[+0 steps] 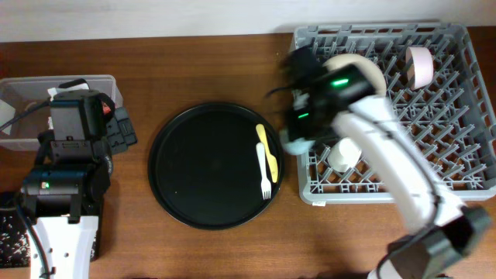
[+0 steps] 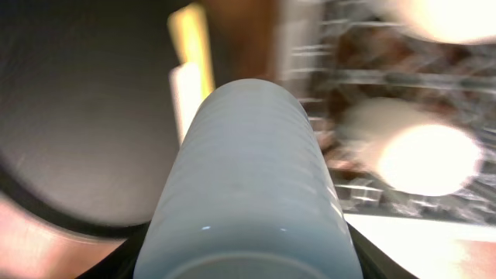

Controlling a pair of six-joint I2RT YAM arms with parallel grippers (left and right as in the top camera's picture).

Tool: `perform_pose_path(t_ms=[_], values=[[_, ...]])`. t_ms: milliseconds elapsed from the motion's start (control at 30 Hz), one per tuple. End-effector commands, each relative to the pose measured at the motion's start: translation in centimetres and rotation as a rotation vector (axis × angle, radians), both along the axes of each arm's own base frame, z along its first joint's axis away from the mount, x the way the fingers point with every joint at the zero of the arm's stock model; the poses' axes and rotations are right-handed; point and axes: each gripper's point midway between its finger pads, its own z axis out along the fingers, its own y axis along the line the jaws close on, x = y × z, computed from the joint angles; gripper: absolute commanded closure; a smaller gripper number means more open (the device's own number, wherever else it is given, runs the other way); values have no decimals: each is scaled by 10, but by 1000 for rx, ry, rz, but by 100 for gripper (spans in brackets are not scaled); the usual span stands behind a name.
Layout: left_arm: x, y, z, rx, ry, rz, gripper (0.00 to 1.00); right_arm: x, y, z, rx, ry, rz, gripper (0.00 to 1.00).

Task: Sort waste into correct bins and load items into the dishwasher rack
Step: 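Carry the blue cup to the rack's right side and release it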

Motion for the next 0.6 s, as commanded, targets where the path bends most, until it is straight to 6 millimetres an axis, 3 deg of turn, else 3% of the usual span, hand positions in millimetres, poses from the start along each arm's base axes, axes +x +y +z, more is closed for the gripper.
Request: perform_pose_path(t_ms=[0, 100, 233, 367, 567], values=[[-2, 4, 4, 4, -12, 20, 1, 9, -86, 24, -44, -61, -183, 46], [-2, 4, 4, 4, -12, 20, 1, 9, -169, 17, -67, -31, -402, 46], [-2, 4, 4, 4, -12, 20, 1, -4, -236, 6, -75, 11, -588, 46], [-2, 4, 4, 4, -12, 20, 1, -11, -261, -14, -104, 72, -630, 46], [-2, 4, 4, 4, -12, 20, 1, -11, -268, -44, -137, 107, -631, 46]])
